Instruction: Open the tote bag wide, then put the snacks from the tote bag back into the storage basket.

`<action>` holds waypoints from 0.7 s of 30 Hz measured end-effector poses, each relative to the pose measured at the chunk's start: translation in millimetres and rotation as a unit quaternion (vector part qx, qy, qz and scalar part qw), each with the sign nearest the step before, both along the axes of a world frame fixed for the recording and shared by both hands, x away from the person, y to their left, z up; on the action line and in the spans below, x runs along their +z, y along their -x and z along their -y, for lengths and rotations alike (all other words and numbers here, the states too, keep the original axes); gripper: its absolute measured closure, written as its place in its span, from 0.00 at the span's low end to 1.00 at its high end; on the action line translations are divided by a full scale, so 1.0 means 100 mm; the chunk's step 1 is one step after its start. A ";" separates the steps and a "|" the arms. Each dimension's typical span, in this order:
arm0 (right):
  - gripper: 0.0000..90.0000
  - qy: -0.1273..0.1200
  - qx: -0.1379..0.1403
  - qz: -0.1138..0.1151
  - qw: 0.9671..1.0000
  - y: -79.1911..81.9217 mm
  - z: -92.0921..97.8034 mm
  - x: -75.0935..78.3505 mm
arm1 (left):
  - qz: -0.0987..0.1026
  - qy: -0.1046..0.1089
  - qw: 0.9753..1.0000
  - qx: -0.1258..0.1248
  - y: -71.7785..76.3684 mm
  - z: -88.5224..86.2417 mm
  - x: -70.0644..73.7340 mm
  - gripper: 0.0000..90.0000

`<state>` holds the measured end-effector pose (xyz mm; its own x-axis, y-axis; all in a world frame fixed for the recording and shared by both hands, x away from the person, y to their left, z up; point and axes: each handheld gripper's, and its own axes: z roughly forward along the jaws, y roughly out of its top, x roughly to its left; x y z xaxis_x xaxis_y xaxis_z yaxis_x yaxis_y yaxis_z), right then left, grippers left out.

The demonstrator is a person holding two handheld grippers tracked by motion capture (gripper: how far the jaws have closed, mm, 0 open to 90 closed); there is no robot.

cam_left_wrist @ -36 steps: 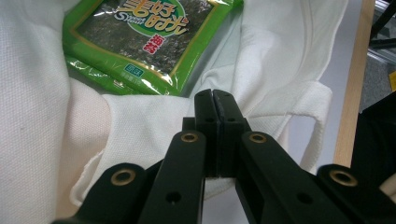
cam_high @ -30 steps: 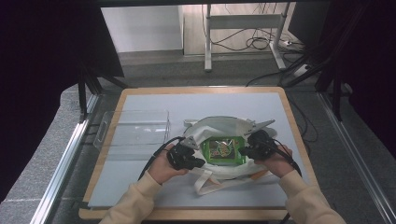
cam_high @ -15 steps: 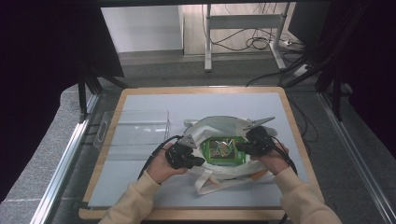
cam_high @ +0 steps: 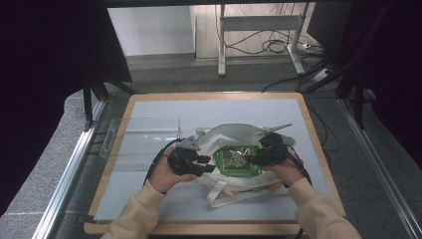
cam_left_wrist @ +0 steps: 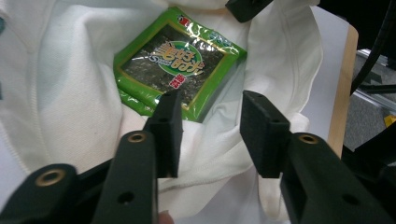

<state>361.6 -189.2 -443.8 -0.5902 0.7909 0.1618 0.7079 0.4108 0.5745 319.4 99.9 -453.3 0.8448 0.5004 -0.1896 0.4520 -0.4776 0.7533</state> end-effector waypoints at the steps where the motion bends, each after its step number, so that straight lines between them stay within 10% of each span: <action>1: 0.44 0.000 -0.005 -0.004 1.000 -0.01 -0.01 -0.01 | 0.001 0.001 1.000 0.000 0.00 -0.01 0.01 0.62; 21: 0.30 0.030 -0.066 -0.055 0.996 -0.17 -0.19 -0.17 | -0.002 -0.001 1.000 0.002 -0.01 -0.08 0.03 0.48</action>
<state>379.1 -170.5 -461.1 -0.4616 0.8705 0.1708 0.8157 0.3409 0.4674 320.9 108.2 -450.0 0.8420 0.5043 -0.1915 0.4566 -0.4771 0.7509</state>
